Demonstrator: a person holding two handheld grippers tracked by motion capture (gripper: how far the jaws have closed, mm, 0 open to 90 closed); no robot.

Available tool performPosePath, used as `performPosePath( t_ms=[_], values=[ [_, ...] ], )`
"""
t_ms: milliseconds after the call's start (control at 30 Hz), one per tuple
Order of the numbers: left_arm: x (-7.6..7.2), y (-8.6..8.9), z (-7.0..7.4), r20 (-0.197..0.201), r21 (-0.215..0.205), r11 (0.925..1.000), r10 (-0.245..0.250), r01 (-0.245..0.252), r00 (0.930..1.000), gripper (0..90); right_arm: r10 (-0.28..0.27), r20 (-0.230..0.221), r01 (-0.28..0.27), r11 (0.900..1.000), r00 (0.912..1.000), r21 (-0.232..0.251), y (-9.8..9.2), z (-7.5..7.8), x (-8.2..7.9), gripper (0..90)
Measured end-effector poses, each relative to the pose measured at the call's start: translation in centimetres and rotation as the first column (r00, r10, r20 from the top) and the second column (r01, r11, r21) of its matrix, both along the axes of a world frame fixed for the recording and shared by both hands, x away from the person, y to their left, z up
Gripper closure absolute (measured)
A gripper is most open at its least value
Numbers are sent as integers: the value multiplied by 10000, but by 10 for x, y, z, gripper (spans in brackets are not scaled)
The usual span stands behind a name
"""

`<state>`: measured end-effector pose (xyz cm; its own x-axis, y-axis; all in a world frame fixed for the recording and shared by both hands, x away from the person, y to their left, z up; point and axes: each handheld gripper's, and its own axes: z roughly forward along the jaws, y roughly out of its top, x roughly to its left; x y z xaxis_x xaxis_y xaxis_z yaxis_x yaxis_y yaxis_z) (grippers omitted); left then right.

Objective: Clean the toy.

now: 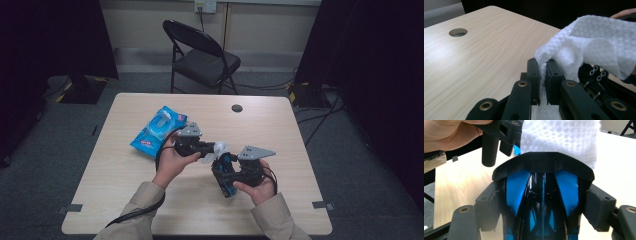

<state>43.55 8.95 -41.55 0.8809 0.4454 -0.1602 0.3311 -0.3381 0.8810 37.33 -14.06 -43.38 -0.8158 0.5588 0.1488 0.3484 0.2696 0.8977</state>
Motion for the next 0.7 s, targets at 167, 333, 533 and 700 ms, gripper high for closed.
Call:
performPosePath(
  t_ms=[167,333,533,700],
  values=[
    [1,13,0,88,39,9998,206,-207,9997,837,-138,32,137,9999,9999,50,-3,1,1,257],
    [2,27,1,132,103,9992,391,-392,9991,839,-319,5,319,9994,9995,108,-8,0,3,257],
    [-3,43,0,193,299,9987,399,-405,9990,839,-508,-73,509,9986,9987,124,-14,-2,6,257],
    [-8,53,-1,414,549,9981,269,-292,9988,840,-674,-97,676,9976,9977,151,-18,-2,8,257]
  ],
)
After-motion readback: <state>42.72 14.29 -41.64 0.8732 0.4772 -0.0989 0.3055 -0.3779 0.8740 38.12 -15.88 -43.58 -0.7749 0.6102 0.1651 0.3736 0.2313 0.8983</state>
